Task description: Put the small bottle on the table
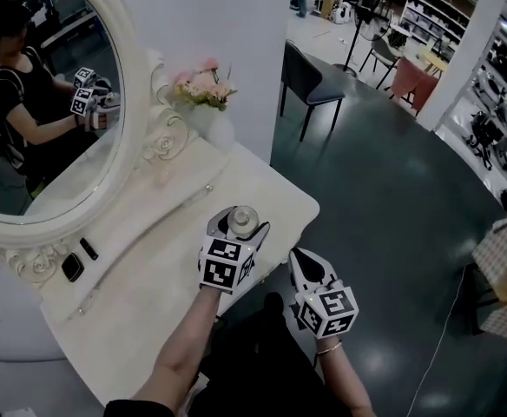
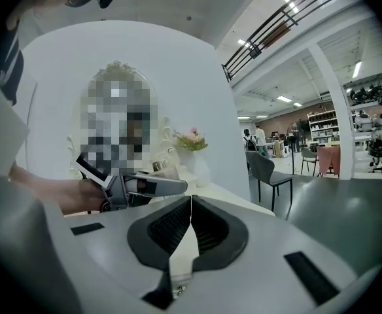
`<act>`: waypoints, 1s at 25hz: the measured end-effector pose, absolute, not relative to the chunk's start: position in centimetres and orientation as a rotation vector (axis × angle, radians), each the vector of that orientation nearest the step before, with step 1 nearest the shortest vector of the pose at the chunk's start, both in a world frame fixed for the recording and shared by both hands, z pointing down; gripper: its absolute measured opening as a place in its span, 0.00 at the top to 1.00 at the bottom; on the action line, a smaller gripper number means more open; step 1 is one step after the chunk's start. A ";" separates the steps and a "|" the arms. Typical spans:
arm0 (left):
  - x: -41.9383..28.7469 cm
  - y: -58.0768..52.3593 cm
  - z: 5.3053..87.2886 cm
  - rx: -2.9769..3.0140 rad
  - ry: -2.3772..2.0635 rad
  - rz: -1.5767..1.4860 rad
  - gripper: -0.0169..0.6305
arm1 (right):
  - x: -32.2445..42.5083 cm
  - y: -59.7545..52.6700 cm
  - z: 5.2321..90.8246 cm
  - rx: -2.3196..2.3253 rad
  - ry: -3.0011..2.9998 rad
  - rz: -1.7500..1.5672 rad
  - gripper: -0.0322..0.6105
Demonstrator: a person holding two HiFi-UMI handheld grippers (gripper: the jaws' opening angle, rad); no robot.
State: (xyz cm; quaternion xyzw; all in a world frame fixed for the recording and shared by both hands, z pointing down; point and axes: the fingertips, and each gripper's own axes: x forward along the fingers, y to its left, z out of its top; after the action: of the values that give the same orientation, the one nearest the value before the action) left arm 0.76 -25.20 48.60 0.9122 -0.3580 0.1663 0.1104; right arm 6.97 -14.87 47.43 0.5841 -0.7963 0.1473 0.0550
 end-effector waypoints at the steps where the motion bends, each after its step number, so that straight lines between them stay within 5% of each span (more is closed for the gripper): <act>1: 1.0 -25.8 48.8 2.674 -1.062 0.494 0.45 | 7.3 -15.5 47.4 1.767 -2.424 0.445 0.94; 25: 5.0 -41.4 54.6 2.465 -1.314 0.603 0.45 | 14.7 -26.4 48.3 1.644 -2.479 0.478 0.94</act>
State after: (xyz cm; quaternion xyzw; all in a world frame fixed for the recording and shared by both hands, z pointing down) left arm 4.97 -41.43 54.60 0.8539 -0.4552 0.2088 0.1414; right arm 14.71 -26.44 48.33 0.5445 -0.8211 0.1584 0.0644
